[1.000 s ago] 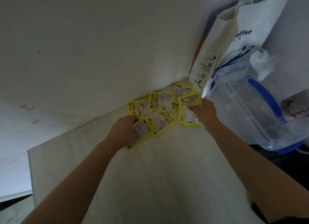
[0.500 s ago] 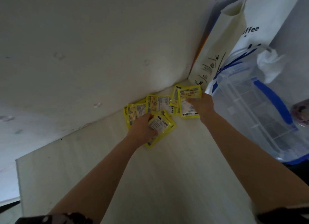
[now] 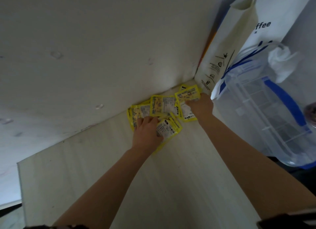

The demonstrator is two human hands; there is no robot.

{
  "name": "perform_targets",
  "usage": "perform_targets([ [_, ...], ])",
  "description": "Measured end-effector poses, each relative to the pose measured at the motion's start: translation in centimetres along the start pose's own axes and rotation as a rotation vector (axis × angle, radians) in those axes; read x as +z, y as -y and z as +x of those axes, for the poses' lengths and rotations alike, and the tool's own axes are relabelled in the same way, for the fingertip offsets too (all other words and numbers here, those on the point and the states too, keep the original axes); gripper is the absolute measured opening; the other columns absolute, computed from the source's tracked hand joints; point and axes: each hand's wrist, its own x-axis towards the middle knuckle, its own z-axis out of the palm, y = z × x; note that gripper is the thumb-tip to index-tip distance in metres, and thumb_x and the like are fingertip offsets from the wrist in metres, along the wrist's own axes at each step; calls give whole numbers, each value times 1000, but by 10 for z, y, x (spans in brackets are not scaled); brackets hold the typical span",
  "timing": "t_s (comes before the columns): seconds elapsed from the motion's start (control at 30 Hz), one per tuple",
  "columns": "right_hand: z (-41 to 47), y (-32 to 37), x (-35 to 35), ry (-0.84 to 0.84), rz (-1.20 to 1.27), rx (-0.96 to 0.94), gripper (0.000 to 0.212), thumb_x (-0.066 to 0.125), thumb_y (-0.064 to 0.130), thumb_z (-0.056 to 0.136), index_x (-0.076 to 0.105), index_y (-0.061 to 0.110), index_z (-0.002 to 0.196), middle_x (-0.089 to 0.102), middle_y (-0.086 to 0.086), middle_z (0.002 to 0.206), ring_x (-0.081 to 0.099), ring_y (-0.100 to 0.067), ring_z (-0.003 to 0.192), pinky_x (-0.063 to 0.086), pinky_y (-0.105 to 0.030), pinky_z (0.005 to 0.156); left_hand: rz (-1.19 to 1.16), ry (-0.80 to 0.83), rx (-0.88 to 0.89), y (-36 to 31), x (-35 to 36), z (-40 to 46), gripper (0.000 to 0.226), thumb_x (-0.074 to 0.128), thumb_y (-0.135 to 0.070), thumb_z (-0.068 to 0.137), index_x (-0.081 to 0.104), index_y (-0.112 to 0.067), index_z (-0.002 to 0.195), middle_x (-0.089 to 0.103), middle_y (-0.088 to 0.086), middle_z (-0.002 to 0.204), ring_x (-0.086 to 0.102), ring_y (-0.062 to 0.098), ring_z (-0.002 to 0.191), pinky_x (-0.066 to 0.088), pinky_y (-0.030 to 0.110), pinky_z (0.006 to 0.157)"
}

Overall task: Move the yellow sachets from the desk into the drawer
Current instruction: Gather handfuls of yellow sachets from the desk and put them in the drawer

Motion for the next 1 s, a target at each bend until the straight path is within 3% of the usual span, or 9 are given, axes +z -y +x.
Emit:
perform_targets([
  [0.2,1,-1,4,-16,-21,4,47,73,32,78,56,5,113,63,-15,116,56,-34,112,41,-47,101,15,-35,9,4,1,-8,55,71,-30,77,53,-15,127,46,4,131,35,30,123,35,38,103],
  [0.37,1,0,8,-38,54,18,43,78,28,72,60,9,105,62,-16,112,62,-34,102,51,-45,92,-25,-20,3,13,4,-21,51,70,-29,77,54,-14,124,48,5,124,42,28,120,42,39,97],
  [0.47,1,1,9,-33,54,43,48,80,29,70,60,7,108,61,-18,113,63,-33,95,54,-40,85,-92,12,-16,17,4,-29,44,71,-25,77,56,-11,116,48,5,117,50,27,111,46,38,87],
  [0.53,0,0,10,-28,66,54,51,80,30,70,60,6,109,61,-19,115,62,-33,97,53,-38,84,-117,26,-18,20,4,-32,45,73,-24,76,56,-10,116,47,5,117,51,26,110,46,37,88],
  [0.73,-4,-6,5,-41,153,39,36,79,22,72,63,4,99,70,-15,99,68,-33,92,55,-45,85,-126,50,-47,23,5,-36,48,73,-24,76,56,-12,119,49,5,120,47,25,114,41,32,92],
  [1.0,-8,-15,0,-81,247,131,39,80,22,70,65,5,102,71,-14,95,70,-33,87,58,-45,80,-79,92,-41,25,7,-43,51,74,-30,74,54,-13,118,55,7,110,49,27,104,41,33,85],
])
